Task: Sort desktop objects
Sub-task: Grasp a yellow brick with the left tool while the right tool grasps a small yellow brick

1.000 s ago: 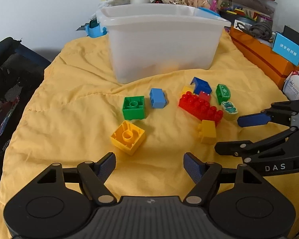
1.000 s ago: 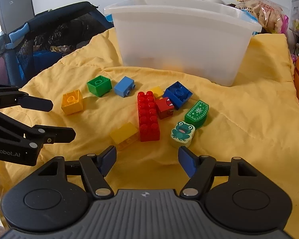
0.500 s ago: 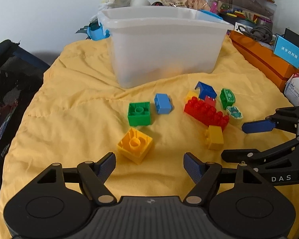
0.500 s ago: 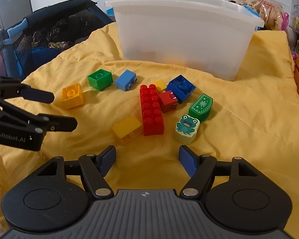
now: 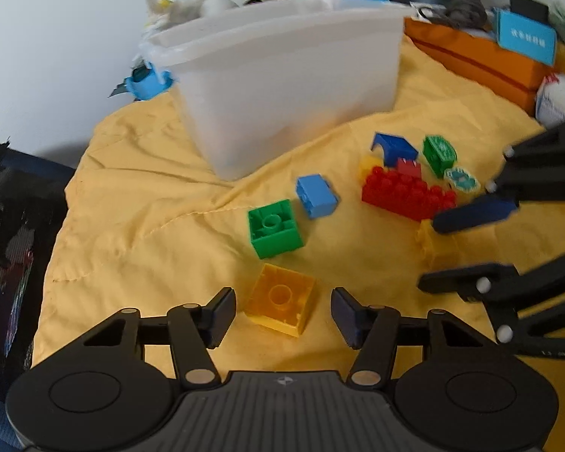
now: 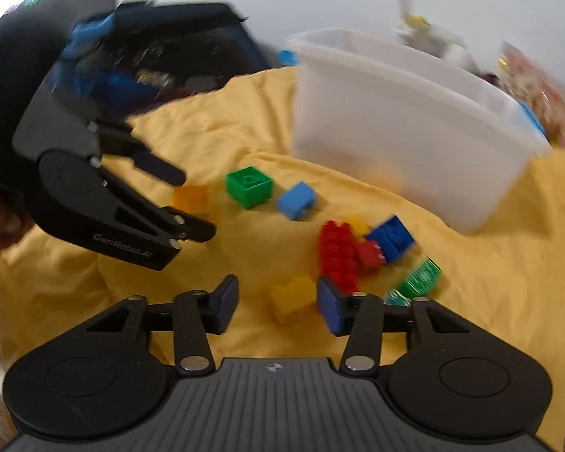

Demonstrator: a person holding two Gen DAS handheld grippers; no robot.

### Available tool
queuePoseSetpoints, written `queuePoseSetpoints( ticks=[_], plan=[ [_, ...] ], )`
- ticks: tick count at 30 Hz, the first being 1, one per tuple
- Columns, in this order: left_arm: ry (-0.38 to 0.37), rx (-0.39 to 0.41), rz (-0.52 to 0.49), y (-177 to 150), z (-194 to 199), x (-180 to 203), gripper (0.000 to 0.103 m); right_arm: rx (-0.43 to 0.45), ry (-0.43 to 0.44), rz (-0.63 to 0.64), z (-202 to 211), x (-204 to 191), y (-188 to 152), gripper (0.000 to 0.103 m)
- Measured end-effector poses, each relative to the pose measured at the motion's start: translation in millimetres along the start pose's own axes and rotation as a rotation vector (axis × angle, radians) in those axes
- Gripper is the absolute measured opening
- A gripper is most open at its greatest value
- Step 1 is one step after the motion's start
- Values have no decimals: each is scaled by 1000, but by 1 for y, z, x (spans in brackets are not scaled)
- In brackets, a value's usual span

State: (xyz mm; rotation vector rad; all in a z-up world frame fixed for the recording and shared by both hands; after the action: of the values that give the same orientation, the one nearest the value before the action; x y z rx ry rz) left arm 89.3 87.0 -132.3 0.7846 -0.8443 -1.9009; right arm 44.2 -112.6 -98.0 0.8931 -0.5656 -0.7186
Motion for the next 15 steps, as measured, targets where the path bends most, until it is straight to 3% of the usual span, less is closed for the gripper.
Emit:
queuePoseSetpoints(
  ticks=[3, 7, 10, 13, 15],
  plan=[
    [-46, 7, 25, 1, -3, 5, 40, -31, 3, 49, -12, -6, -2, 39],
    [-127, -11, 138, 3, 2, 11, 39, -74, -54, 112, -19, -1, -4, 37],
    [-223, -16, 282, 4, 18, 23, 39, -83, -48, 71, -15, 9, -6, 34],
    [-275, -53, 285, -4, 22, 50, 40, -89, -39, 53, -1, 14, -11, 24],
    [-249, -34, 248, -6, 24, 59, 40, -109, -26, -5, 9, 20, -20, 17]
  ],
)
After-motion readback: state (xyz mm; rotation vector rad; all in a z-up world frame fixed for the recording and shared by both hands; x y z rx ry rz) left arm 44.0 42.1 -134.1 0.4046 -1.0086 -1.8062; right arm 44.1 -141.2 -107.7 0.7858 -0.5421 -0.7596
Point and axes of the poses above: each gripper's, at about its wrist camera, not at the fingertips, and z roughly against the way its jaws point, x to its right, y to its top, the point moved 7 cm from there along -z, roughly the way its jaws point, and after that the axes turned 14 degrees about x, right-handed, at the moved point
